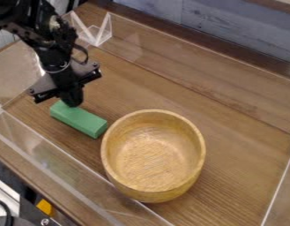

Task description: Remove the green block from inside the brown bowl and put it on the table

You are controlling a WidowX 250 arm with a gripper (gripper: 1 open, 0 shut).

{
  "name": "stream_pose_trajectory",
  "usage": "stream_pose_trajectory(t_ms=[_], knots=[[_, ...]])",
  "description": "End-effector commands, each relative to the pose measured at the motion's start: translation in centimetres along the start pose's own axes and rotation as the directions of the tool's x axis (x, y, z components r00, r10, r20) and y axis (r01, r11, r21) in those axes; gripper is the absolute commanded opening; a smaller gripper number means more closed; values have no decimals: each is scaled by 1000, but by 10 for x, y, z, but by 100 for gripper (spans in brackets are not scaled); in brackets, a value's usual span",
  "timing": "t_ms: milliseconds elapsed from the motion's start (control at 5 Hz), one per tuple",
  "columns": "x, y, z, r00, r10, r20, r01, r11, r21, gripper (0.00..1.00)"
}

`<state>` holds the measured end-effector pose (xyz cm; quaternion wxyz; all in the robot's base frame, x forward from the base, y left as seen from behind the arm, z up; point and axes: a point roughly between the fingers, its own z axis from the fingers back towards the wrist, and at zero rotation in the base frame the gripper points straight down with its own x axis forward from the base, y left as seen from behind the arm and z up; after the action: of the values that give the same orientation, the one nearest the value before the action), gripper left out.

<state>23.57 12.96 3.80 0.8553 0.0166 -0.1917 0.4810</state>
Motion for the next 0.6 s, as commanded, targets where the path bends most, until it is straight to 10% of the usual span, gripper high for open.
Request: stream_pose_trajectory(t_ms=[0, 200, 400], knots=[[0, -3, -3, 998, -48, 32, 49, 999, -11, 0], [7, -9, 0, 999, -6, 50, 6, 1000, 19, 0], [8, -11, 6, 998, -15, 61, 13, 1000, 20, 100]])
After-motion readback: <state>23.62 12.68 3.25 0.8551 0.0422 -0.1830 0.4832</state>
